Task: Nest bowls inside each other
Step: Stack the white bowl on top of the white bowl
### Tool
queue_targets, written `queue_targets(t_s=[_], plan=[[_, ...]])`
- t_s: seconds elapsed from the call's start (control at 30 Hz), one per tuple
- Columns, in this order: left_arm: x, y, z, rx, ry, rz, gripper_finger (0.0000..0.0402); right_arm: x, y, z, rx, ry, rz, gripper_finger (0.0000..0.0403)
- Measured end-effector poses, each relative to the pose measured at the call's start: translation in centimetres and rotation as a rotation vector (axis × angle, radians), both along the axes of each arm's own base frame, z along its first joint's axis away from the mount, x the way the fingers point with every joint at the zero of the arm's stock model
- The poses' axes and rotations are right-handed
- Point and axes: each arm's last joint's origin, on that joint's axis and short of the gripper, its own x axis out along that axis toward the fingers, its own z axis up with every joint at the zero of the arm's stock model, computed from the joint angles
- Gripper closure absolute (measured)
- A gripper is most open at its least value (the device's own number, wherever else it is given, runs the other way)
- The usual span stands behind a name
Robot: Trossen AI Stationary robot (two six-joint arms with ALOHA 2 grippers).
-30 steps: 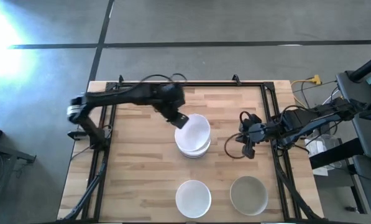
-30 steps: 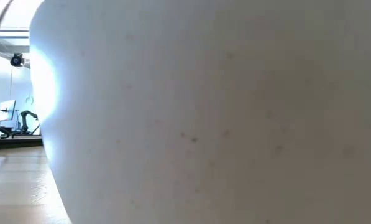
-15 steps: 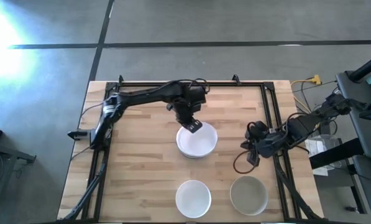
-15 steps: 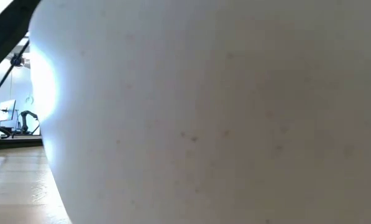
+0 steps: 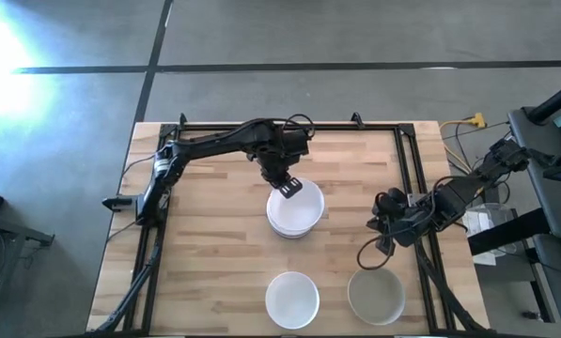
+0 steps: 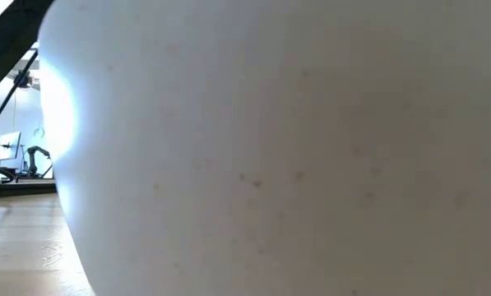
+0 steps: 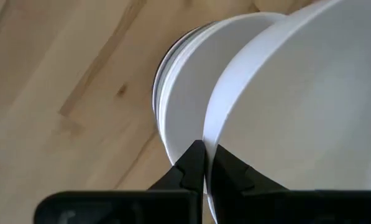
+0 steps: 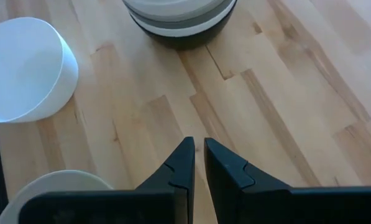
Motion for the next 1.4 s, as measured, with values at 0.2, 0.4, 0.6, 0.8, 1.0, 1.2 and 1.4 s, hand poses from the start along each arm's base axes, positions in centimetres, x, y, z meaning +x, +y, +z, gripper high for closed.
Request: queue_targets(t_s=[0.2, 0.4, 0.6, 0.8, 1.0, 1.2, 1.4], plan=[[-0.1, 0.1, -0.9, 0.004, 0.057, 0.009, 0.0402, 0.0, 0.0, 0.0, -0.005, -0.001, 0.004, 0.0372], [-0.1, 0.2, -1.4, 0.038, 0.081, 0.019, 0.0402, 0.0, 0.0, 0.0, -0.003, -0.002, 0.003, 0.0372], [-0.1, 0.2, -1.4, 0.039, 0.081, 0.019, 0.0402, 0.0, 0.0, 0.0, 0.0, -0.003, 0.0, 0.0371], [0.0, 0.2, -2.1, 0.036, 0.094, 0.019, 0.0402, 0.0, 0.0, 0.0, 0.002, -0.004, -0.001, 0.0371], [0.5, 0.3, -2.6, 0.034, 0.085, 0.027, 0.0401, 0.0, 0.0, 0.0, 0.003, -0.004, -0.001, 0.0371], [1.4, 0.4, -4.2, 0.001, 0.104, 0.02, 0.0401, 0.0, 0.0, 0.0, 0.005, -0.005, -0.003, 0.0371], [1.6, 0.4, -4.8, -0.011, 0.115, 0.011, 0.0401, 0.0, 0.0, 0.0, 0.007, -0.006, -0.004, 0.0371]])
